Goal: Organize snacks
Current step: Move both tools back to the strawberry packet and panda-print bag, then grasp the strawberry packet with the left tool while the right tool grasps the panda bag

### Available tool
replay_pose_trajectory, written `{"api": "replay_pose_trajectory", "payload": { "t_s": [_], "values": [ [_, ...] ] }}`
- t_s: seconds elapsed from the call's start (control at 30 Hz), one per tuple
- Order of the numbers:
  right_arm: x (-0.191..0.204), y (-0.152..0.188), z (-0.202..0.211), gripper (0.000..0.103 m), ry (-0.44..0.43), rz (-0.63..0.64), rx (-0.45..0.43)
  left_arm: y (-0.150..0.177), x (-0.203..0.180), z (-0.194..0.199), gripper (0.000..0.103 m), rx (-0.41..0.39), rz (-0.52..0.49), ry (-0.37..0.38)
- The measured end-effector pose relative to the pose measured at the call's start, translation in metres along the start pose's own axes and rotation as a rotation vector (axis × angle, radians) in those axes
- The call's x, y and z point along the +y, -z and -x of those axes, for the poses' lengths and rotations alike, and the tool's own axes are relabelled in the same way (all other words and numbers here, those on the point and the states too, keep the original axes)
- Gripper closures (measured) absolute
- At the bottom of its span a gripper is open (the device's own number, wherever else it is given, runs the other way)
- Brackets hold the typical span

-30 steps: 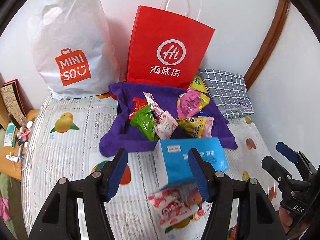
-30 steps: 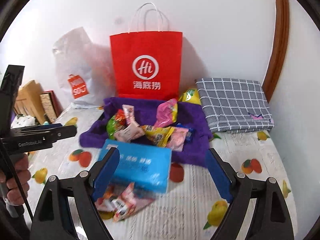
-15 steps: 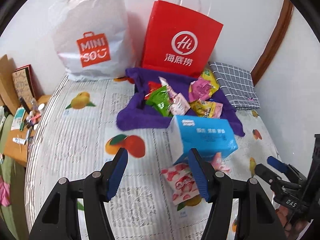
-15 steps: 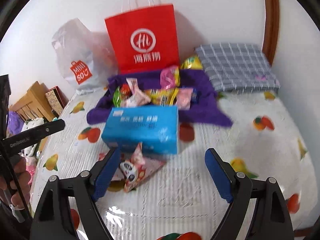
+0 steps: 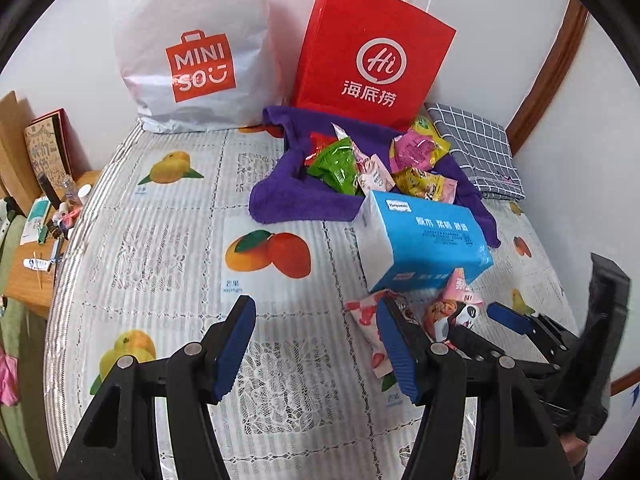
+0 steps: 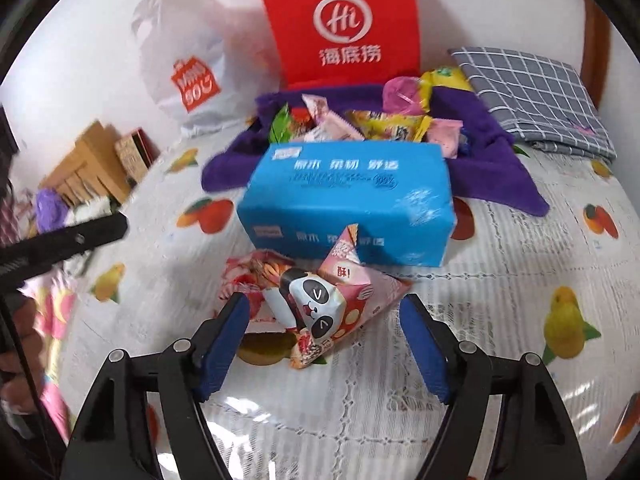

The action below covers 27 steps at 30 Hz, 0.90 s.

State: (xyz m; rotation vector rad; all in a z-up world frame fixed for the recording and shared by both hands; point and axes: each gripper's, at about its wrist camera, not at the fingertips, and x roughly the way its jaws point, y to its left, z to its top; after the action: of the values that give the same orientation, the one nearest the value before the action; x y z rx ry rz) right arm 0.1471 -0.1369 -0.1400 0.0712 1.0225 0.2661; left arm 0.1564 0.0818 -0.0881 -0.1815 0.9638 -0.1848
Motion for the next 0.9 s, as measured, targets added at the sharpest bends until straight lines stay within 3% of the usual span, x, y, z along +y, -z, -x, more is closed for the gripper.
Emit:
{"api": "replay_pose_trajectory", "payload": {
  "t_s": [0.17, 0.3, 0.37, 0.4, 0.6, 0.9],
  "values": [
    [-0.001, -0.004, -0.018, 0.026, 0.047, 0.034, 0.001, 0.004, -0.003, -0.01, 0.043, 0.023, -0.025, 0.003],
    [-0.002, -0.009, -0.034, 0.025, 0.033, 0.047, 0.028, 0.006, -0.006, -0.017, 0.043, 0.041, -0.026, 0.009],
    [-0.003, -0.008, -0.039, 0.029, 0.019, 0.058, 0.039, 0.007, -0.008, -0.02, 0.043, 0.048, -0.028, 0.004],
    [-0.005, -0.008, -0.039, 0.038, 0.009, 0.058, 0.037, 0.007, -0.009, -0.023, 0.043, 0.053, -0.028, 0.002],
    [-0.022, -0.002, -0.019, 0.039, -0.032, 0.028, -0.007, 0.014, -0.022, -0.038, 0.043, 0.09, -0.031, 0.001],
    [-0.069, 0.015, 0.023, 0.039, 0.008, -0.039, -0.075, 0.032, -0.045, -0.068, 0.043, 0.164, -0.023, 0.023]
  ]
}}
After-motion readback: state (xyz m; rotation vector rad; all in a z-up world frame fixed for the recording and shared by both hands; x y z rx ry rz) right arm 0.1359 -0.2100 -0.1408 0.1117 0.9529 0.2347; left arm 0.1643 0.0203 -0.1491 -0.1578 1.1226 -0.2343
